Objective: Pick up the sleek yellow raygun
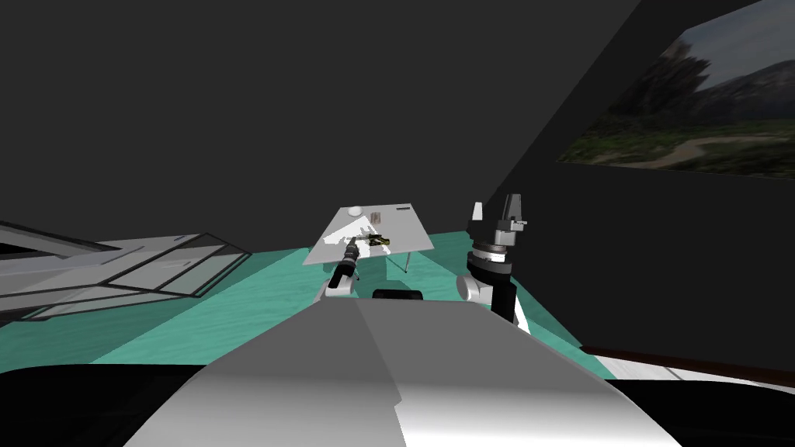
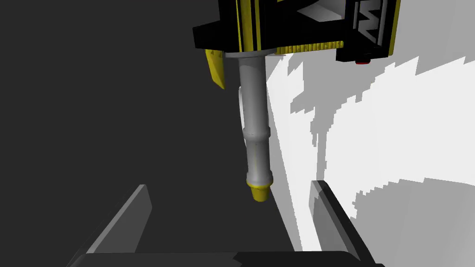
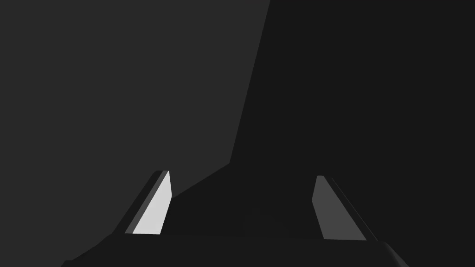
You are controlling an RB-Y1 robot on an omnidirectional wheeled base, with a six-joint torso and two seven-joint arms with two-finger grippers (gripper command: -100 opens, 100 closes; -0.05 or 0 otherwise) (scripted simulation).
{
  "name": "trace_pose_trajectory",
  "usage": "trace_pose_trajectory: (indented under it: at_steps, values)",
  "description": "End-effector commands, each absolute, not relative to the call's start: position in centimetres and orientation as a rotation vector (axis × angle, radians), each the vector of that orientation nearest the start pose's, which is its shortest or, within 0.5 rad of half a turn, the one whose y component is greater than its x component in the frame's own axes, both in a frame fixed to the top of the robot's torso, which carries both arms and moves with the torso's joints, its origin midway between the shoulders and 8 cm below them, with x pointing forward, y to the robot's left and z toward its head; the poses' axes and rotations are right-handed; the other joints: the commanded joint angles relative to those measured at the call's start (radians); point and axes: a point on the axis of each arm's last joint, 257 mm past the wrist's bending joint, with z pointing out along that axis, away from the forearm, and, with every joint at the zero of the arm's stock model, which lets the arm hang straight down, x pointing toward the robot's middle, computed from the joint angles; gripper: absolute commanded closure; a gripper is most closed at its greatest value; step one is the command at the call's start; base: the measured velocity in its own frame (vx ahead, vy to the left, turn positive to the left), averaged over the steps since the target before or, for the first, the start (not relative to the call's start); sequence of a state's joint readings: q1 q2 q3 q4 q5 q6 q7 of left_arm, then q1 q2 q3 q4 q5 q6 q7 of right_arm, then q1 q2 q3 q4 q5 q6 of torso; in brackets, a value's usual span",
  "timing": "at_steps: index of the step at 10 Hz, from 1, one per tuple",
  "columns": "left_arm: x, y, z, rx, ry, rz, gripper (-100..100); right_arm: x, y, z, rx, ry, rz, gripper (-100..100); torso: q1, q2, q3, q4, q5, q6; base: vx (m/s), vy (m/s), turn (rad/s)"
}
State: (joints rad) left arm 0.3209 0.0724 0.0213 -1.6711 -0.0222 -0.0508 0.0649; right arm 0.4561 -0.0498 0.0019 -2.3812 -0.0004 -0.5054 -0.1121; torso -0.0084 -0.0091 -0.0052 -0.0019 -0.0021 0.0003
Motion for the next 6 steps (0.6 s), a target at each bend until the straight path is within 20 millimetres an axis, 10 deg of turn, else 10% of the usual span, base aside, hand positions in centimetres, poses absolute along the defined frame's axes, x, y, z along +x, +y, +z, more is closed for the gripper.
trace_pose_trajectory:
  at_steps: [1,3,4,5,6]
  values:
    - [44.09,29.03,-31.79,-1.375,1.252,-1.025,-100,32.24,-26.17,8.23,0.541,0.528,1.461,0,0.000,0.000,0.000,0.000,0.000,0.000,0.148,-0.113,-0.052]
    - [44.14,28.87,-31.68,-1.378,1.249,-1.028,-100,32.24,-26.17,8.23,0.541,0.528,1.461,0,0.003,0.001,0.000,0.000,0.000,0.000,0.088,-0.043,-0.010]
    - [44.15,28.78,-31.70,-1.380,1.250,-1.028,0,32.24,-26.17,8.23,0.541,0.528,1.461,0,0.006,0.005,0.002,0.001,0.001,0.000,0.011,-0.006,0.001]
    - [44.15,28.78,-31.70,-1.379,1.250,-1.029,-100,32.24,-26.17,8.23,0.541,0.528,1.461,0,0.007,0.008,0.004,0.001,0.001,0.000,0.005,-0.002,0.000]
    - [44.15,28.78,-31.69,-1.379,1.250,-1.029,100,32.24,-26.17,8.23,0.541,0.528,1.461,0,0.008,0.009,0.005,0.002,0.002,0.000,0.000,0.000,0.000]
